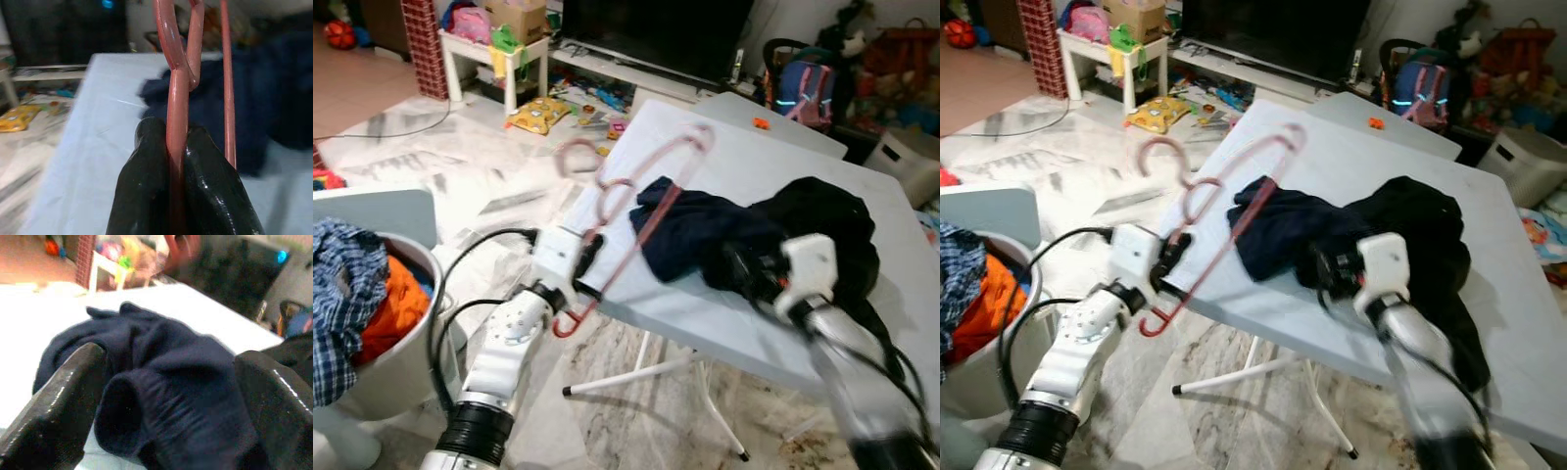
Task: Hang hanger
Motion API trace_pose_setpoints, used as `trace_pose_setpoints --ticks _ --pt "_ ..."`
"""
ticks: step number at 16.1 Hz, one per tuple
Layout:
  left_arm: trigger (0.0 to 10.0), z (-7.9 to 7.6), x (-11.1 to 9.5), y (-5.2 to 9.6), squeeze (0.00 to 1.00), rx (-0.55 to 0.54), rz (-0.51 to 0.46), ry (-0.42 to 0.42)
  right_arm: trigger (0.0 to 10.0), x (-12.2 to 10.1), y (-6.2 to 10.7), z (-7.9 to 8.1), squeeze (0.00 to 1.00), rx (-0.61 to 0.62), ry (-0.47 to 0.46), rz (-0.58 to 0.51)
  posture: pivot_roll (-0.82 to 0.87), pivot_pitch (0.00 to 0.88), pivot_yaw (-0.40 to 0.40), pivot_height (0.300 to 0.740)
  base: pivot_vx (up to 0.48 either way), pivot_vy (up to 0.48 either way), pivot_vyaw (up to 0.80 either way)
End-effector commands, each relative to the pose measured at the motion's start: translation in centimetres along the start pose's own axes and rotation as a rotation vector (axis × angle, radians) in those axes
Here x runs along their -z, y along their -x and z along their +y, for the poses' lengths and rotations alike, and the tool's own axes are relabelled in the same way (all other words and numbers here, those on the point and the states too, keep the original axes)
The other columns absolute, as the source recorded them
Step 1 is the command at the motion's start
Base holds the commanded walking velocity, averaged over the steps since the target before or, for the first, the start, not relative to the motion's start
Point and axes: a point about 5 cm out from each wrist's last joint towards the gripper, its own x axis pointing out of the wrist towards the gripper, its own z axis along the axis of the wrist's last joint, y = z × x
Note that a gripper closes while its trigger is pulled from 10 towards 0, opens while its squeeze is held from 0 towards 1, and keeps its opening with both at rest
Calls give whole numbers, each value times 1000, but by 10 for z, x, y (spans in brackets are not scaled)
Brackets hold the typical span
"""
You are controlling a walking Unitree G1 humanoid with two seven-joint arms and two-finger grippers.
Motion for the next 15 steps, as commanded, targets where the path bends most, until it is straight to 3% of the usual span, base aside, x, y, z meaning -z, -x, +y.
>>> trace_pose_setpoints --ticks 1,4,5,6,13,15 --pt "10000 -5 5 -2 0 20 29 -29 10000 -16 4 -7 0 12 13 -57 249 0 -178 740 0 0 0" --pt "10000 2 13 4 0 -80 60 -8 10000 -20 24 -15 0 172 -23 -89 232 0 -166 740 0 0 0" --pt "10000 2 23 12 0 -131 94 -18 10000 -18 35 -23 0 347 -108 -106 228 0 -164 740 0 0 0" --pt "10000 0 25 14 0 -134 100 -17 10000 -16 38 -23 0 377 -109 -99 229 0 -164 740 0 0 0" --pt "10000 3 17 10 0 -134 76 -84 10000 -11 31 -5 0 363 -129 -47 237 0 -162 740 0 0 0" --pt "10000 5 16 9 0 -138 75 -77 10000 -11 31 -6 0 374 -144 -44 239 0 -161 740 0 0 -800"
